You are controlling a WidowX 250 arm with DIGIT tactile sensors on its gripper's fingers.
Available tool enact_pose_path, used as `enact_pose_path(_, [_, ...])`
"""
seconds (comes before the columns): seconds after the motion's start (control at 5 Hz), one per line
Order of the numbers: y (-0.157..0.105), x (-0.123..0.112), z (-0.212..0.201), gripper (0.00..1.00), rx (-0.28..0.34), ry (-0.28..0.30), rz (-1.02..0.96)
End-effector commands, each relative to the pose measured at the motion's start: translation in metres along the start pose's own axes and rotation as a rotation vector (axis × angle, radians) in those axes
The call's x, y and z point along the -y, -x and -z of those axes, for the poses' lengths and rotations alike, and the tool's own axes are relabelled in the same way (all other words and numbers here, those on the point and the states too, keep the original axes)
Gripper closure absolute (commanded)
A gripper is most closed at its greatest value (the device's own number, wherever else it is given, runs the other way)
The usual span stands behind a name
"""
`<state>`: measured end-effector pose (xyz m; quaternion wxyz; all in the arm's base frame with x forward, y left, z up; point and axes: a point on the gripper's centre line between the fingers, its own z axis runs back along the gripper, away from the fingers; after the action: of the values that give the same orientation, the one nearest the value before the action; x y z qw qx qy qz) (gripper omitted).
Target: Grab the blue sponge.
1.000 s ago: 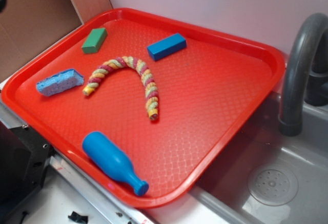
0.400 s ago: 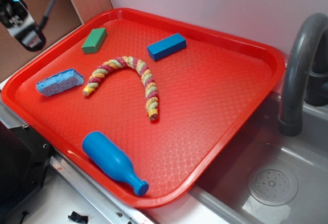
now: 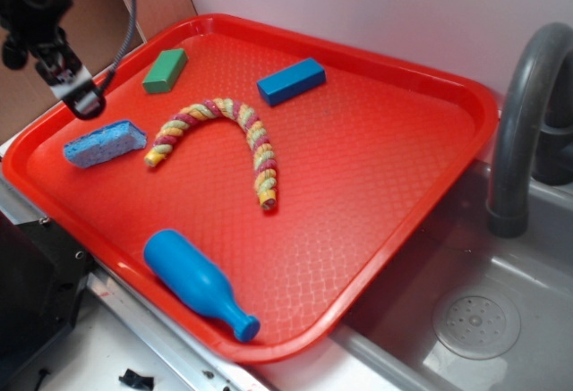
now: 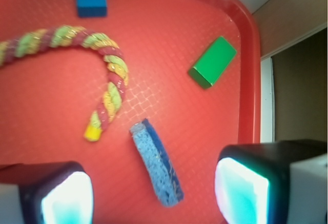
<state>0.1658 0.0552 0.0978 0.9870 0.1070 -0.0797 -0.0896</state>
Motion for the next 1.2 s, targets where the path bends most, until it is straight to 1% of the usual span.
enact_pose_path(0.0, [0.003,-0.004,0.042,0.0,-0.056,0.01,-0.003])
enact_pose_path(0.2, [0.015,-0.005,0.068,0.0,-0.116,0.03,-0.005])
enact_pose_path(0.4, [0.021,-0.009,0.081,0.0,-0.154,0.016,-0.009])
enact_pose_path(0.6, [0.022,-0.011,0.089,1.0,-0.161,0.019,0.006])
enact_pose_path(1.0, [0.02,-0.012,0.086,1.0,-0.171,0.023,0.001])
